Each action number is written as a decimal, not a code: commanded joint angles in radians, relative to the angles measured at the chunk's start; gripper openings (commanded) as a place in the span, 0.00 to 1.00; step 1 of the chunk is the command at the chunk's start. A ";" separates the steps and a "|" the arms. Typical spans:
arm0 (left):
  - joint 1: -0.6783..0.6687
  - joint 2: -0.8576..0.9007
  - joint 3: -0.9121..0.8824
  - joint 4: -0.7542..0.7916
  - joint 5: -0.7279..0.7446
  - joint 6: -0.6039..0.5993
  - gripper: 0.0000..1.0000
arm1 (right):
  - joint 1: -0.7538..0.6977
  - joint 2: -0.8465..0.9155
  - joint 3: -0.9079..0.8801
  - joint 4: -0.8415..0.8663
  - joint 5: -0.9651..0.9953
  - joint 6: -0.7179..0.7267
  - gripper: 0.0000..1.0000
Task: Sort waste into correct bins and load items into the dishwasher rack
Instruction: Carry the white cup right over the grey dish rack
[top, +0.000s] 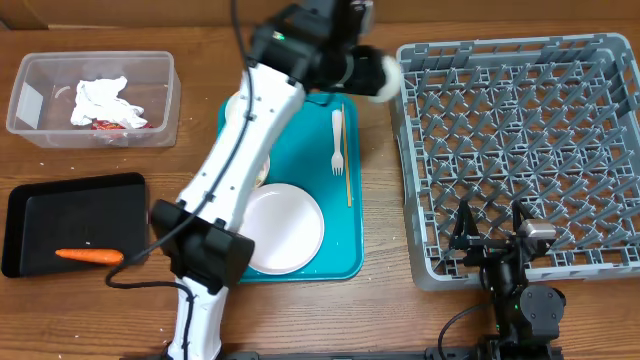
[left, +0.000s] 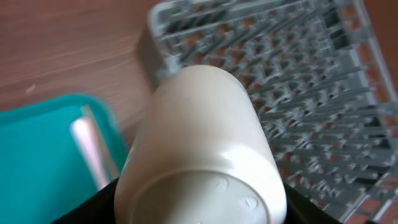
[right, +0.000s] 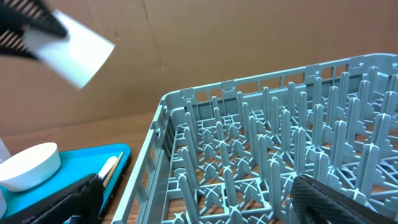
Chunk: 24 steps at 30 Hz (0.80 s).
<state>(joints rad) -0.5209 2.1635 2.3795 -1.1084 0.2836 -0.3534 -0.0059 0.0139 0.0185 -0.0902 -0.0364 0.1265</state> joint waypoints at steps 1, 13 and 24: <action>-0.081 -0.007 0.011 0.091 -0.051 -0.082 0.34 | -0.003 -0.011 -0.011 0.008 0.010 -0.003 1.00; -0.220 0.235 0.011 0.337 -0.087 -0.127 0.40 | -0.003 -0.011 -0.011 0.008 0.010 -0.004 1.00; -0.232 0.268 0.011 0.355 -0.085 -0.118 0.59 | -0.003 -0.011 -0.011 0.008 0.010 -0.004 1.00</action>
<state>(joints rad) -0.7403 2.4264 2.3806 -0.7612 0.2050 -0.4694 -0.0059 0.0139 0.0185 -0.0898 -0.0360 0.1265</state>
